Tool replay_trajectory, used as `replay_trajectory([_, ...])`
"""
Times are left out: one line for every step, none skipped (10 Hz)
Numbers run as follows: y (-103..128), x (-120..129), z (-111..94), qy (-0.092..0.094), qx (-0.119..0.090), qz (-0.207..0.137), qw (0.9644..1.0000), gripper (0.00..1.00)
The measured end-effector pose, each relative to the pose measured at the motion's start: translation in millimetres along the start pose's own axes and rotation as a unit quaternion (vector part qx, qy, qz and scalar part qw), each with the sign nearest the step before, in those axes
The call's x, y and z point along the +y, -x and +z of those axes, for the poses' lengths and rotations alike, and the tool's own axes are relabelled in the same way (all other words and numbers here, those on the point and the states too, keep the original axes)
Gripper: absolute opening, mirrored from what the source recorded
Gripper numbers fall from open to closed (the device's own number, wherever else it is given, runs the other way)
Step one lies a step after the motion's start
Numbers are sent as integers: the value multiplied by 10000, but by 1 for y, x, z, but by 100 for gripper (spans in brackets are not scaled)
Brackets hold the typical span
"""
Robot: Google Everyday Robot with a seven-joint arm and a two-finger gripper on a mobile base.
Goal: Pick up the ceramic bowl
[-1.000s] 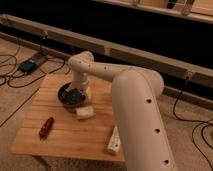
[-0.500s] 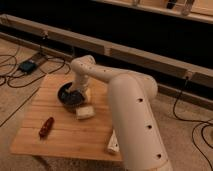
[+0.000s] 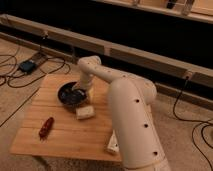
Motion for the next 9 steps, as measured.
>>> replay_trajectory([-1, -1, 0, -26, -24, -1, 10000, 76])
replay_trajectory([-2, -2, 0, -60, -58, -18, 10000, 65])
replay_trajectory([-2, -3, -1, -92, -73, -28, 9999, 58])
replay_trajectory([-2, -4, -3, -134, -86, -28, 9999, 47])
replay_trajectory([-3, -4, -4, -164, -99, -26, 9998, 35])
replay_trajectory([-2, -4, -5, -177, -105, -27, 9998, 26])
replay_trajectory([-2, -4, -5, -181, -115, -28, 9998, 16])
replay_trajectory([-2, -2, -6, -178, -116, -28, 9998, 5])
replay_trajectory([-1, 0, -7, -166, -120, -33, 9998, 0])
